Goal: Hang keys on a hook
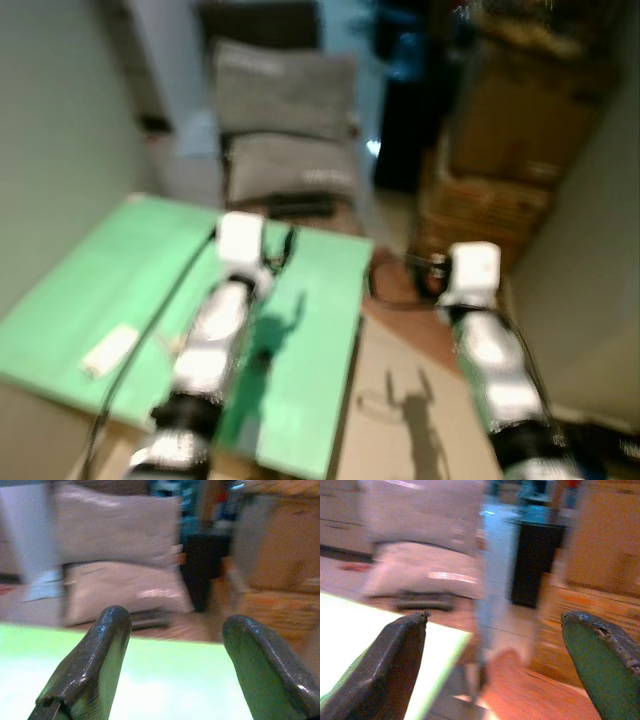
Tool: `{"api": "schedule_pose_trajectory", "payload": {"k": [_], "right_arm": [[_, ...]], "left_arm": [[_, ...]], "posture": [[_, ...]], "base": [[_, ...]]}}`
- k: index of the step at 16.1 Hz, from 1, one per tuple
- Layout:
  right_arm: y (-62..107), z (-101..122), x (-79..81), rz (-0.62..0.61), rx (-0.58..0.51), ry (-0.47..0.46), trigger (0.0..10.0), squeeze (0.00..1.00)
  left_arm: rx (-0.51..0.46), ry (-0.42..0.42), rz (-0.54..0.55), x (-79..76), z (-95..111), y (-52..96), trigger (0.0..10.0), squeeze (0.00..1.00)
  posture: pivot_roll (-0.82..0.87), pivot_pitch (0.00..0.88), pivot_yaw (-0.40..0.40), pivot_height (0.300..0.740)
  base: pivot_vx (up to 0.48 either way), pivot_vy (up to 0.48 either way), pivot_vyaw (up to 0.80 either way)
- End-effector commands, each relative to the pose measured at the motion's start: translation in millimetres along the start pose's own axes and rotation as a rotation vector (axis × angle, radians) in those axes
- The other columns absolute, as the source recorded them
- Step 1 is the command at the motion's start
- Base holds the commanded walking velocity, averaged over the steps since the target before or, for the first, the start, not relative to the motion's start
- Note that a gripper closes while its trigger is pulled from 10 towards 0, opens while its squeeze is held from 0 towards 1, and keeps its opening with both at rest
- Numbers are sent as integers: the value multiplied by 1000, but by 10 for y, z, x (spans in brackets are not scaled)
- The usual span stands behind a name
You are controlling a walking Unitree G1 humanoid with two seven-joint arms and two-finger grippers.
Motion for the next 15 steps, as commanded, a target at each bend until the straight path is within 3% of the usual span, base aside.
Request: {"api": "schedule_pose_trajectory", "payload": {"k": [1, 3, 4, 6, 9, 10, 11, 13, 15], "right_arm": [[9, -28, -61, -22, 20, -6, 10000, 0], [12, -42, -40, -11, 29, -14, 10000, 0], [16, -47, -27, -4, 32, -12, 10000, 0], [41, -60, -17, 3, 35, -10, 10000, 0], [85, -94, -26, 6, 47, -10, 10000, 0], [89, -89, -32, 5, 45, -11, 10000, 0], [107, -86, -38, 4, 42, -9, 10000, 0], [188, -74, -92, -3, 37, 2, 10000, 0], [264, -74, -160, -10, 42, 3, 10000, 0]], "left_arm": [[56, -40, -64, -86, -35, -45, 10000, 0], [184, -37, -103, -131, -205, -100, 10000, 0], [203, -28, -113, -148, -227, -120, 10000, 0], [193, -26, -113, -133, -185, -164, 10000, 0], [147, -37, -23, 68, -100, -155, 10000, 0], [161, -42, -34, 55, -132, -144, 10000, 0], [236, -44, -52, 15, -281, -116, 10000, 0], [341, 14, -75, -66, -489, -76, 10000, 0], [372, 34, -91, -119, -538, -75, 10000, 0]], "posture": [[-48, 0, 25, 740], [-46, 0, 22, 740], [-50, 0, 23, 740], [-64, 0, 28, 740], [-66, 0, 35, 740], [-66, 0, 35, 740], [-70, 0, 38, 740], [-90, 0, 30, 740], [-98, 0, 29, 740]], "base": [[0, 0, 0], [0, 0, 0], [0, 0, 0], [0, 0, 0], [0, 0, 0], [0, 0, 0], [0, 0, 0], [0, 0, 0], [0, 0, 0]]}}
Point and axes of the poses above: a point about 5 cm out from each wrist's last joint towards the gripper, its own y axis pointing back from the gripper into the wrist, its own z axis along the axis of the wrist's last joint, x = y × z, the point moved 3 cm from there along -y, pointing out of the wrist towards the gripper, and after that the axes turned 13 degrees about -y, right-handed, at the moved point
